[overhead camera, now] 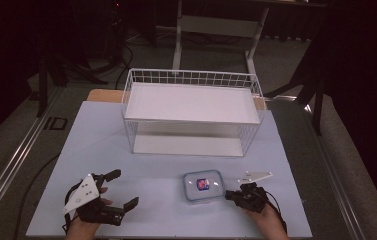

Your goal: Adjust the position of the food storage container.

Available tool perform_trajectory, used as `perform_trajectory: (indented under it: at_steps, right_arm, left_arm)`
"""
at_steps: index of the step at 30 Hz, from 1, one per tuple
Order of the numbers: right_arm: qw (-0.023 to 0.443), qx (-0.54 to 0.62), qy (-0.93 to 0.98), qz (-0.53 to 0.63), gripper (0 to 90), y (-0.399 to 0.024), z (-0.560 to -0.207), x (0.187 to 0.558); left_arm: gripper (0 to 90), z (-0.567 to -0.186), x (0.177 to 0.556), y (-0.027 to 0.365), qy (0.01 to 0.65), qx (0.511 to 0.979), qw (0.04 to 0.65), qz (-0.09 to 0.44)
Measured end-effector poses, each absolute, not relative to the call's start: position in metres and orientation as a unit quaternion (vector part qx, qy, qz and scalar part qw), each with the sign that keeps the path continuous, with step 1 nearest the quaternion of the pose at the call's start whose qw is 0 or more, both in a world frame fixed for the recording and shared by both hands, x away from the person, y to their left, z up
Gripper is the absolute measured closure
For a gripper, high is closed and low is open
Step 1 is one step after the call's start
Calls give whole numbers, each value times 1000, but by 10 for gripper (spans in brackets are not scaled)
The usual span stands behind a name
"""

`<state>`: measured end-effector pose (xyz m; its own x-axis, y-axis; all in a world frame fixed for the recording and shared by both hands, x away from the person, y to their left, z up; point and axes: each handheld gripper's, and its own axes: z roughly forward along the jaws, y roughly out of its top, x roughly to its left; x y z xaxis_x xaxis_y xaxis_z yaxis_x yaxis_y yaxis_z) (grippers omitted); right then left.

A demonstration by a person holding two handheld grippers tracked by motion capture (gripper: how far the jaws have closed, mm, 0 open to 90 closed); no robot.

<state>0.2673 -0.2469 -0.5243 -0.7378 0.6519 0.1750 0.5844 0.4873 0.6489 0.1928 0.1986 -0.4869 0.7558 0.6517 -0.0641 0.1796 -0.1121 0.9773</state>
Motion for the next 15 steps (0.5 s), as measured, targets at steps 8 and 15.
perform_trajectory:
  at_steps: [8,15]
  right_arm:
    - [39,335,871,356,900,-219,-526,273]
    - [48,314,881,350,900,-198,-527,281]
  left_arm:
    - [17,-488,193,197,288,724,596,194]
    - [17,-488,192,196,285,727,594,193]
